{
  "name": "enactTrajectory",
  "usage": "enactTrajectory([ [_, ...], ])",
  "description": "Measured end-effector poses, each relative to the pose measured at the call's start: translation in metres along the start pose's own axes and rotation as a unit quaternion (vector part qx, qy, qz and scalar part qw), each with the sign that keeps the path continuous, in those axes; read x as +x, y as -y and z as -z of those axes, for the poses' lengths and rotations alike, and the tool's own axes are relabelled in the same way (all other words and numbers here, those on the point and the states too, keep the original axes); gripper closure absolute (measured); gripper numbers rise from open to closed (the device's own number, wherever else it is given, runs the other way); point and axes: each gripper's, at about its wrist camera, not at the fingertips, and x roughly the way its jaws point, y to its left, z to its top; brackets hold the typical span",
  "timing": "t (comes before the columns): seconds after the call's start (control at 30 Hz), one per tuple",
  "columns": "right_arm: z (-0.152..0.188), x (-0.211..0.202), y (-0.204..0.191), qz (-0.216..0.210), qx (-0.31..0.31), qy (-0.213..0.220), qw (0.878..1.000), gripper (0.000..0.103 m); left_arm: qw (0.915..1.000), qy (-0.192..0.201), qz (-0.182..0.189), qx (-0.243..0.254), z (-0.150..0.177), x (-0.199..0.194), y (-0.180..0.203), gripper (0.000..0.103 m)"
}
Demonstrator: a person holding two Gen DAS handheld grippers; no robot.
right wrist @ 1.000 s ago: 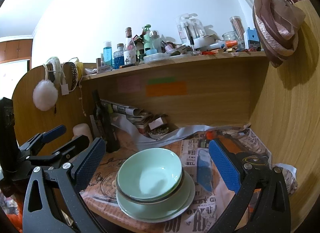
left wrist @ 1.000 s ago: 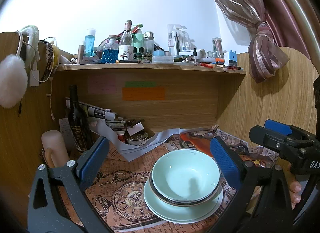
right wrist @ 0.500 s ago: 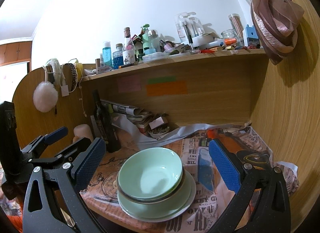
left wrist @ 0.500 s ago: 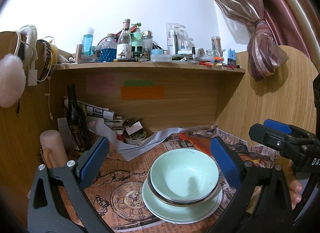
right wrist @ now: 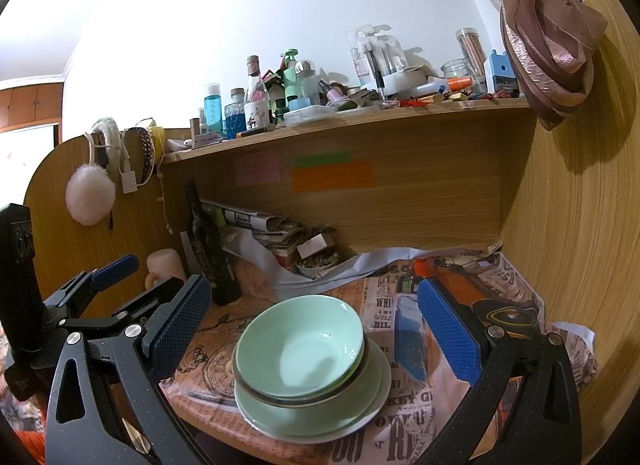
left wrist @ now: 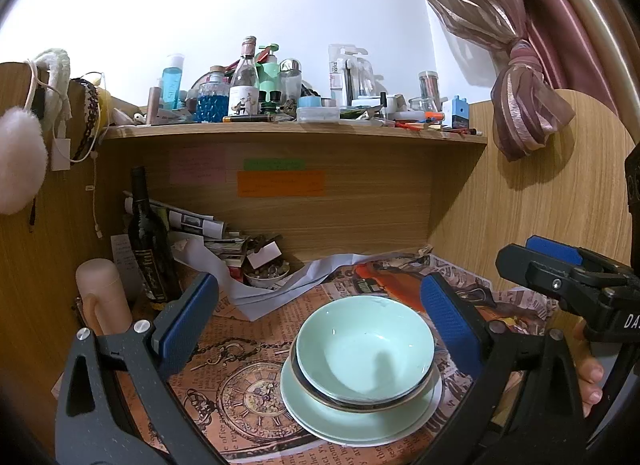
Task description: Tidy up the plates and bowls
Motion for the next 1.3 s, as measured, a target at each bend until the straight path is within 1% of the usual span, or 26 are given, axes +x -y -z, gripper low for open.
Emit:
enactTrajectory([
  [0.67,-0.001,-0.003,-0.003,0.007,0.005,0.002,1.000,0.000,1.0000,-0.003,0.006,0.003,0.001,0.003,0.009,0.000],
  [1.07,0.001,0.003,-0.003,0.011,0.008,-0.004,1.000,0.000,1.0000,-0.006,0.001,-0.004,-0.001,0.005,0.010,0.000],
  [1.3,0.002,0.007,-0.003,0.013,0.010,-0.009,1.000,0.000,0.9998,-0.016,0.003,-0.014,0.000,0.012,0.006,0.000],
])
